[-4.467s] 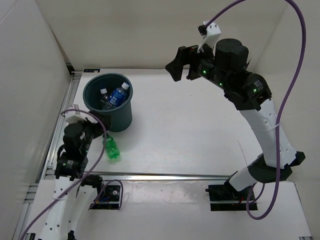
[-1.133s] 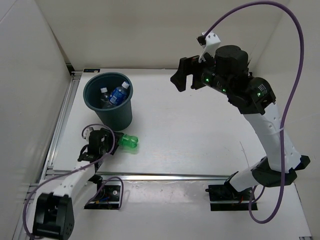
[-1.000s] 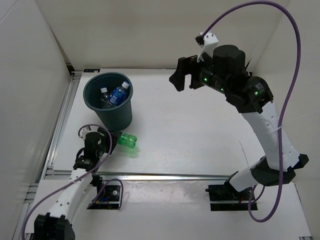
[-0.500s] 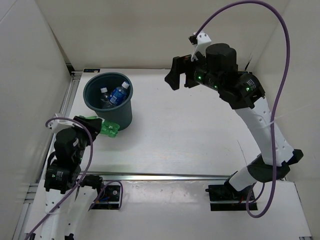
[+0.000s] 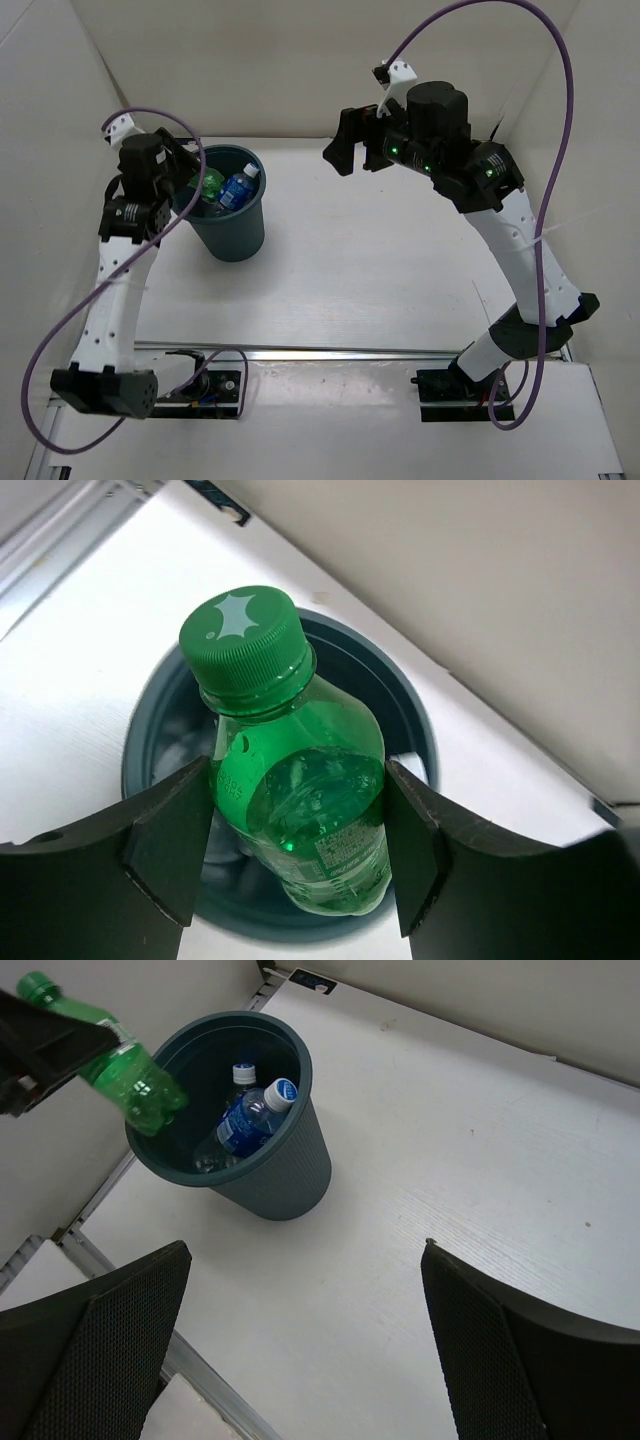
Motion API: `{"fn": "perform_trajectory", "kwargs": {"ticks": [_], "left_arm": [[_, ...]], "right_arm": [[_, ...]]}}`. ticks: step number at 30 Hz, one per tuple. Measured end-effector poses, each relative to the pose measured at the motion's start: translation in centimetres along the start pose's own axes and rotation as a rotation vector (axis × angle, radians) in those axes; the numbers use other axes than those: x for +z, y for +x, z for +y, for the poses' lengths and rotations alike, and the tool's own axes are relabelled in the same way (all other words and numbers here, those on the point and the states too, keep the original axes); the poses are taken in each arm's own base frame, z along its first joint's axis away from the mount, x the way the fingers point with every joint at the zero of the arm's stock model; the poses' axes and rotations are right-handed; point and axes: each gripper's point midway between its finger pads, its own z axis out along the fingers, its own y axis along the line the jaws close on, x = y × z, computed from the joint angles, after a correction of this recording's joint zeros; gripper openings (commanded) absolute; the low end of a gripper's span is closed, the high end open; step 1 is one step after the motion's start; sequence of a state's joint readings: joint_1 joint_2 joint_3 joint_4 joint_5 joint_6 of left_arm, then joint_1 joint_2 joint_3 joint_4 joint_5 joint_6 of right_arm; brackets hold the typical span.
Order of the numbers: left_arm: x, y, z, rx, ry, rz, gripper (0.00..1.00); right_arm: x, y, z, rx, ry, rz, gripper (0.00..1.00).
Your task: Put the plastic bottles in the bin
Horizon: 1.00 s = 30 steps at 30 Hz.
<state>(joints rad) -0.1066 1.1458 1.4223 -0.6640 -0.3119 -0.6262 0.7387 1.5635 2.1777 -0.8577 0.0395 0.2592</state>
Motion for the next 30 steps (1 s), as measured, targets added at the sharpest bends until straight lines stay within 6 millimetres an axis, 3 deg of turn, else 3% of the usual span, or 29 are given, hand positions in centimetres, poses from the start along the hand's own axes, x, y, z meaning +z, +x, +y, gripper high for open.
{"fn": "perform_trajectory", "kwargs": {"ticks": [4,9,13,16,19,22,26,30], "left_arm": [[3.1,0.3,1.1,0.044,-0.067,0.029,1.00],[3.1,-1.3,1.2,0.075,-0.084,-0.003,1.00],[0.3,-4.4,0.8,0.132,-0.048,-0.097,1.00],[-2.5,-5.5,1.6,0.164,-0.031,-0.161,1.00],[-5.0,-4.4,3.8,0.171,-0.041,-0.191,1.00],[-7.2,-1.7,6.7,0.178,-0.063,-0.181,1.00],[-8.9,1.1,10.2,0.179,-0.148,-0.139,1.00],[-9.0,3.8,14.0,0.160,-0.313,-0.065,1.00]], "right_arm": [[0.0,0.0,0.0,0.001,-0.001,0.000,1.00],[0.0,-0.1,-0.4,0.007,0.008,-0.003,1.00],[0.0,-0.4,-1.2,0.056,0.030,-0.009,1.00],[0.3,-0.6,-3.0,0.129,0.081,-0.015,1.00],[1.1,-0.1,-5.8,0.235,0.161,0.010,1.00],[2.4,1.8,-9.5,0.367,0.233,0.087,1.00],[3.8,6.4,-13.6,0.551,0.271,0.243,1.00],[4.4,10.9,-14.4,0.685,0.253,0.408,1.00]]}}
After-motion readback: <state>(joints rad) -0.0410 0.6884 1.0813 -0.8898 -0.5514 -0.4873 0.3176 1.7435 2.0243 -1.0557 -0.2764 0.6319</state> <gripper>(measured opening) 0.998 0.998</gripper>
